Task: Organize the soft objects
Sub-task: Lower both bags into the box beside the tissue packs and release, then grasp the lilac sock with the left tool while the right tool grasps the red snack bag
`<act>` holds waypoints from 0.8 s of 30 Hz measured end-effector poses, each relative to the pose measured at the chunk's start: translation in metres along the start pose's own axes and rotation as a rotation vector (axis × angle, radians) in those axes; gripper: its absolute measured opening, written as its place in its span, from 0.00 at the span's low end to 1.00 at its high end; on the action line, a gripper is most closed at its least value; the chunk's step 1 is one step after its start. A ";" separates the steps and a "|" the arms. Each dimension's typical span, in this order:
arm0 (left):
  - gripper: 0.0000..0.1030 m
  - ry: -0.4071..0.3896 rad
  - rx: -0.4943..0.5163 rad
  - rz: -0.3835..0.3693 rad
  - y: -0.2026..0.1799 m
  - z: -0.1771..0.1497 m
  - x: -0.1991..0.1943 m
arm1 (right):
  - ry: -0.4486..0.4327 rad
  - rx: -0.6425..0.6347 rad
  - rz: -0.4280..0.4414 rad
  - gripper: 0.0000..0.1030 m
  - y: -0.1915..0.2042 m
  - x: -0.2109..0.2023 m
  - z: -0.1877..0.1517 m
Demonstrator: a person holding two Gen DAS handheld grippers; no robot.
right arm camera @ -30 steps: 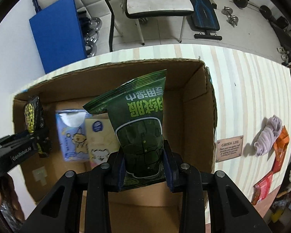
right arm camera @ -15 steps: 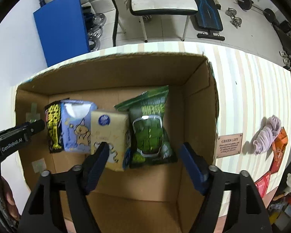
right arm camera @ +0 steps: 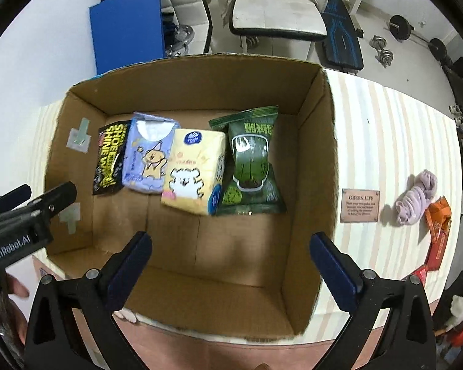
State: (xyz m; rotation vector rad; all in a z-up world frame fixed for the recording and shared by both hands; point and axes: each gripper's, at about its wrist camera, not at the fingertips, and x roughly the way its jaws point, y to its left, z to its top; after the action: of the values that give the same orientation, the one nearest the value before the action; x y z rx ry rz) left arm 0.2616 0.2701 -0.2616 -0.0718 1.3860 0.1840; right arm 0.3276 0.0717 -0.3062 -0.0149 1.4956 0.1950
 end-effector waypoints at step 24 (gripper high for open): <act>0.97 -0.245 0.363 0.030 -0.187 -0.054 -0.136 | -0.189 0.222 0.074 1.00 -0.165 -0.121 -0.112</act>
State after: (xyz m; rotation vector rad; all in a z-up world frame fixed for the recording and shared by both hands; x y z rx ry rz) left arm 0.2173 0.0657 -0.1485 0.2665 1.1577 -0.0356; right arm 0.2326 -0.1201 -0.2129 0.2318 1.3232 0.0861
